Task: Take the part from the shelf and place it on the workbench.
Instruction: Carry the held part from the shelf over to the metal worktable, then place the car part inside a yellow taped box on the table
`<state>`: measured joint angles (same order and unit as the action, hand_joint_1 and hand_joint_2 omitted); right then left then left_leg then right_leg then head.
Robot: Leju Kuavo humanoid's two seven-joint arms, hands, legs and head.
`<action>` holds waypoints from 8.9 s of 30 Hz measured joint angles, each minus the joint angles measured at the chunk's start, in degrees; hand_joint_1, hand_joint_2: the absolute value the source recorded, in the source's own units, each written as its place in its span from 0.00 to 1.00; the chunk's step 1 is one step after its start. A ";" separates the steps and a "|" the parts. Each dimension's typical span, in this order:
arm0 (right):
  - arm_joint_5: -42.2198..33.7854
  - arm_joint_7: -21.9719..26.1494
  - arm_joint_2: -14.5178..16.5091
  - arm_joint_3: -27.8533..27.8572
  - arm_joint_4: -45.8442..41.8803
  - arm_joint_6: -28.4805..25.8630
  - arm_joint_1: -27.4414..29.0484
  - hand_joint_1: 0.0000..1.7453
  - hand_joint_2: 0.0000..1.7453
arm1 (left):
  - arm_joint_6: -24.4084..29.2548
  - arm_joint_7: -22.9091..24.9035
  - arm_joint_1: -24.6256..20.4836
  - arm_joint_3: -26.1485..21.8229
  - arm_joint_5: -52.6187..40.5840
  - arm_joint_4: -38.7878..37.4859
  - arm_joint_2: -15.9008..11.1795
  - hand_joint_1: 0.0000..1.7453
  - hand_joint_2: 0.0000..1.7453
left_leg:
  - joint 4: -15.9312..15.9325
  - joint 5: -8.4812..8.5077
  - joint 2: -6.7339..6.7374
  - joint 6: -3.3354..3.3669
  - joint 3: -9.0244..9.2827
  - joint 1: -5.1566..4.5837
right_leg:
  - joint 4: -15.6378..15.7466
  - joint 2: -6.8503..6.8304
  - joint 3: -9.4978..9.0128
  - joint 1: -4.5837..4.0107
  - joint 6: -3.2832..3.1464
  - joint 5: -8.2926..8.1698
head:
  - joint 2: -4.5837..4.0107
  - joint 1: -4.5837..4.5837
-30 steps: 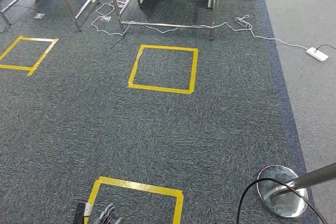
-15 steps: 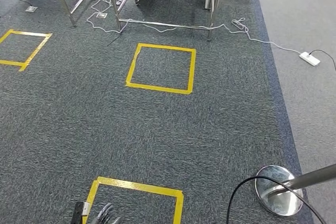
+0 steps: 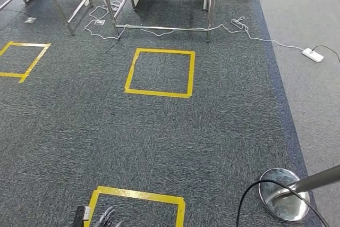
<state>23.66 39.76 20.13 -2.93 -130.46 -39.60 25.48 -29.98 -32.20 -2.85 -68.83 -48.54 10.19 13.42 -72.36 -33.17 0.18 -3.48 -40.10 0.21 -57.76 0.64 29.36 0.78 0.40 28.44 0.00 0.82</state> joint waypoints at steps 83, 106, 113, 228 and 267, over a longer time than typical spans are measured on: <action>0.38 0.00 -0.13 -0.28 -0.44 0.00 -0.10 1.00 1.00 | 0.86 -1.05 -0.44 -0.02 -0.09 -0.04 0.08 0.00 1.00 | 15.65 5.63 -0.61 2.73 9.82 0.16 | -5.90 -0.23 7.19 -0.16 2.52 -2.23 | -0.01 -0.48; 0.28 0.02 -0.11 -0.41 -0.63 0.00 -0.03 1.00 1.00 | 0.04 -1.15 0.28 0.00 -0.36 -0.04 0.01 0.00 1.00 | 15.05 7.62 -0.69 3.25 6.37 0.33 | -11.77 0.15 -0.09 -0.22 2.98 3.16 | 0.00 -0.43; 0.12 0.02 -0.11 -0.39 -0.65 0.00 0.07 1.00 1.00 | 2.78 -0.06 0.52 0.00 0.17 -0.04 0.07 0.00 1.00 | 15.73 1.89 -1.22 3.01 14.81 0.47 | -9.48 -0.19 10.13 -0.24 2.79 5.98 | -0.01 -0.89; 0.98 0.05 0.20 -0.10 -1.86 -0.01 0.94 1.00 1.00 | 6.50 0.40 -0.89 -0.96 1.38 -0.11 0.59 0.00 1.00 | 15.06 13.15 -0.99 3.95 1.48 -0.80 | -3.66 0.22 -4.21 -0.91 1.68 8.47 | 0.00 -0.24; 1.12 0.03 0.17 -0.15 -1.85 0.00 0.89 1.00 1.00 | 5.37 -0.33 -0.55 -1.09 0.95 -0.11 0.58 0.00 1.00 | 16.02 3.04 -1.03 3.59 13.55 -0.39 | -4.47 -0.22 6.71 -0.46 2.26 -4.39 | -0.01 -0.67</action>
<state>24.78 39.79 20.31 -3.08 -132.31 -39.60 26.37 -24.62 -32.53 -3.40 -69.92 -47.60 10.08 14.00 -56.34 -30.13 -0.84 0.11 -26.55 -0.18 -62.23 0.42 36.07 0.32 2.65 24.05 -0.01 0.15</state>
